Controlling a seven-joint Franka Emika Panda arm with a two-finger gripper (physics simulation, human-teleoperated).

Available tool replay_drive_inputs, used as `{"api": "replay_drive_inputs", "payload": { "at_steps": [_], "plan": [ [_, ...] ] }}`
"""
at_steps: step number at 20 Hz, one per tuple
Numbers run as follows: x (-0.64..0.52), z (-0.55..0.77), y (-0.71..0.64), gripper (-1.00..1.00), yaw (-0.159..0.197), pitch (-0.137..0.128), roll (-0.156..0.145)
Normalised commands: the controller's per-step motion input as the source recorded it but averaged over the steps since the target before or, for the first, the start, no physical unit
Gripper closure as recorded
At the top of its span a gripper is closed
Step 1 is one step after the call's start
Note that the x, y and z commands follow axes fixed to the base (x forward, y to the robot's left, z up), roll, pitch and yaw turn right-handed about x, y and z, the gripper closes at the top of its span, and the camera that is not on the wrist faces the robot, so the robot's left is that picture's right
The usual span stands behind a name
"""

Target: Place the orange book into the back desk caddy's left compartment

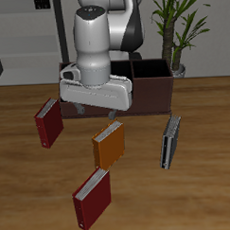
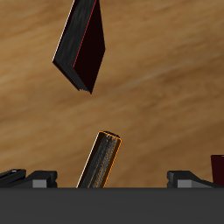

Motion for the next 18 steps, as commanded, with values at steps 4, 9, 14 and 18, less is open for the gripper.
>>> {"api": "replay_drive_inputs", "payload": {
  "at_steps": [4, 9, 14, 18],
  "plan": [
    [0.08, -0.45, 0.04, -1.0, -0.047, 0.019, -0.019],
    [0.08, -0.41, 0.03, -1.0, -0.045, 0.046, -0.008],
    [0.06, -0.44, -0.02, -1.0, -0.031, 0.047, -0.007],
    [-0.01, -0.28, 0.02, 1.0, -0.044, 0.033, 0.01]
  ]
}}
